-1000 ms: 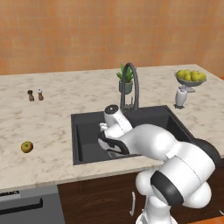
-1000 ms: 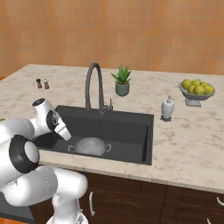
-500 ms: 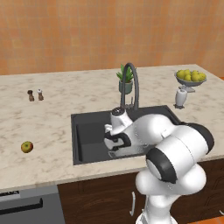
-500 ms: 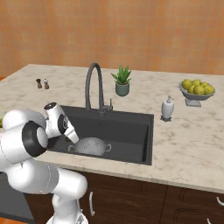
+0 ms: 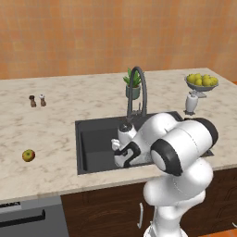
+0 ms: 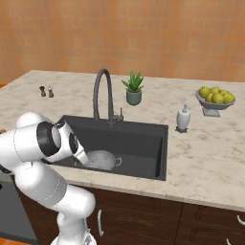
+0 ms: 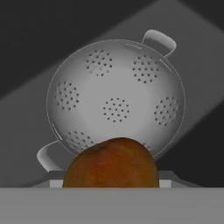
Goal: Put the colander in the sink, put the mango, apple in the colander, and turn on the sink faucet and pour water over the colander.
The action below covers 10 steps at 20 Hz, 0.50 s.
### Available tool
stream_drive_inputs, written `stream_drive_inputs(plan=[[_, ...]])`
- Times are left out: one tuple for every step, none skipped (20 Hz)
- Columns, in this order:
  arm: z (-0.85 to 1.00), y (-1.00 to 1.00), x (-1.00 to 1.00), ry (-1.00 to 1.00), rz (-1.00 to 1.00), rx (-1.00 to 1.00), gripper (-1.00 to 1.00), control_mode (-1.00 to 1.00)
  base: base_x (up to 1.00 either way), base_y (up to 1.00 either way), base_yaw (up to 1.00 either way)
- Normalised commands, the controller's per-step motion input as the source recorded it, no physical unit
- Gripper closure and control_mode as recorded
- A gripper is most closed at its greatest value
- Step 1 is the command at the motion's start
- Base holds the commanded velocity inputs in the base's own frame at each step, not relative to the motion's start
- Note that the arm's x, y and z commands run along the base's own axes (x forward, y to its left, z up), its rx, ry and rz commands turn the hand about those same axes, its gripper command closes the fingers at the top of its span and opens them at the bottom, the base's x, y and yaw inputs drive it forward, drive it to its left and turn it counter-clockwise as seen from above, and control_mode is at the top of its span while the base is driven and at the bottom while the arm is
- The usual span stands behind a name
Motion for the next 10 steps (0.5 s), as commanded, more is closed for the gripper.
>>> stream_drive_inputs(plan=[[-0.17, 0.0, 0.0, 0.0, 0.0, 0.0, 1.0, -1.0, 0.0, 0.0, 0.0], [-0.14, 0.0, 0.0, 0.0, 0.0, 0.0, 1.0, -1.0, 0.0, 0.0, 0.0], [-0.14, 0.0, 0.0, 0.0, 0.0, 0.0, 1.0, -1.0, 0.0, 0.0, 0.0], [-0.14, 0.0, 0.0, 0.0, 0.0, 0.0, 1.0, -1.0, 0.0, 0.0, 0.0], [-0.2, 0.0, 0.0, 0.0, 0.0, 0.0, 1.0, -1.0, 0.0, 0.0, 0.0], [-0.15, 0.0, 0.05, 0.0, 0.0, 0.0, 1.0, -1.0, 0.0, 0.0, 0.0], [-0.13, 0.0, 0.12, 0.0, 0.0, 0.0, 1.0, -1.0, 0.0, 0.0, 0.0], [-0.08, 0.0, 0.17, 0.0, 0.0, 0.0, 1.0, -1.0, 0.0, 0.0, 0.0], [-0.06, 0.0, 0.16, 0.0, 0.0, 0.0, 1.0, -1.0, 0.0, 0.0, 0.0], [-0.09, 0.0, 0.11, 0.0, 0.0, 0.0, 1.0, -1.0, 0.0, 0.0, 0.0]])
